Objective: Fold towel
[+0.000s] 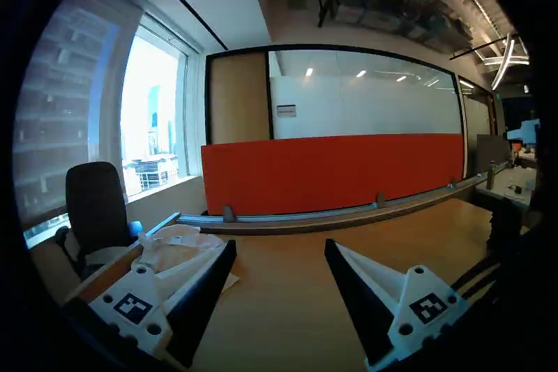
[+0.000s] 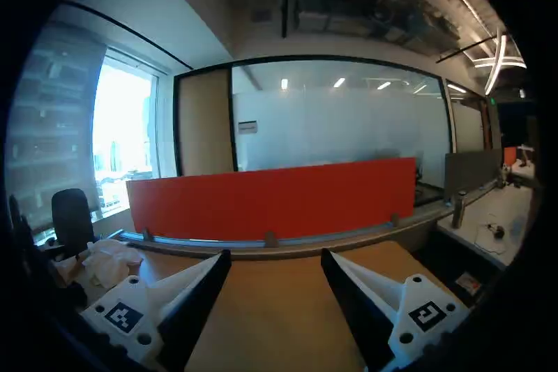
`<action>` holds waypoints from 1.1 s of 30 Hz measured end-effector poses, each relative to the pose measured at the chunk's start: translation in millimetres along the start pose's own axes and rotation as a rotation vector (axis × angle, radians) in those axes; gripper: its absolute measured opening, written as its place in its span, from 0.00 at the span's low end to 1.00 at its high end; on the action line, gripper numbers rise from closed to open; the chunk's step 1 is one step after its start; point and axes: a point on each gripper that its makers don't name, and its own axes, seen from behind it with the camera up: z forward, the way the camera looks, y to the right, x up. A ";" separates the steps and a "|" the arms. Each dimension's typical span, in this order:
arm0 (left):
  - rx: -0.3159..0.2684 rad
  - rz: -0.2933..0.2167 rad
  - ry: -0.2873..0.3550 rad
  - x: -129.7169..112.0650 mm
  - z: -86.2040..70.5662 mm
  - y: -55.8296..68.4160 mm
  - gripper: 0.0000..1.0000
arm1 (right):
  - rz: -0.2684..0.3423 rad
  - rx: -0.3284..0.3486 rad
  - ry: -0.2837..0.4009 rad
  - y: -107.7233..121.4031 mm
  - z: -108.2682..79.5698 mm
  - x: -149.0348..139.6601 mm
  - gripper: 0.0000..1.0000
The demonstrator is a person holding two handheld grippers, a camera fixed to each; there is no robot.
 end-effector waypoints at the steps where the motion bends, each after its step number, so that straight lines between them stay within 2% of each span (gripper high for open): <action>1: -0.002 0.000 -0.001 -4.9 -0.4 1.0 0.94 | 0.001 -0.002 0.003 0.3 -0.9 -0.1 0.99; 8: -0.006 -0.019 0.005 -32.7 -3.5 8.0 0.94 | 0.006 -0.009 0.004 -1.0 -2.9 -9.6 0.99; 14: 0.003 -0.050 0.018 -52.1 -3.4 5.5 0.94 | 0.024 -0.008 0.014 -3.2 -1.6 -19.7 0.99; 18: 0.005 -0.062 0.030 -64.0 -1.9 2.6 0.94 | 0.013 -0.009 0.018 -3.9 0.1 -28.5 0.99; 33: 0.004 -0.040 0.045 -111.1 -3.5 -2.8 0.94 | -0.026 -0.019 0.013 -8.1 1.4 -70.7 0.99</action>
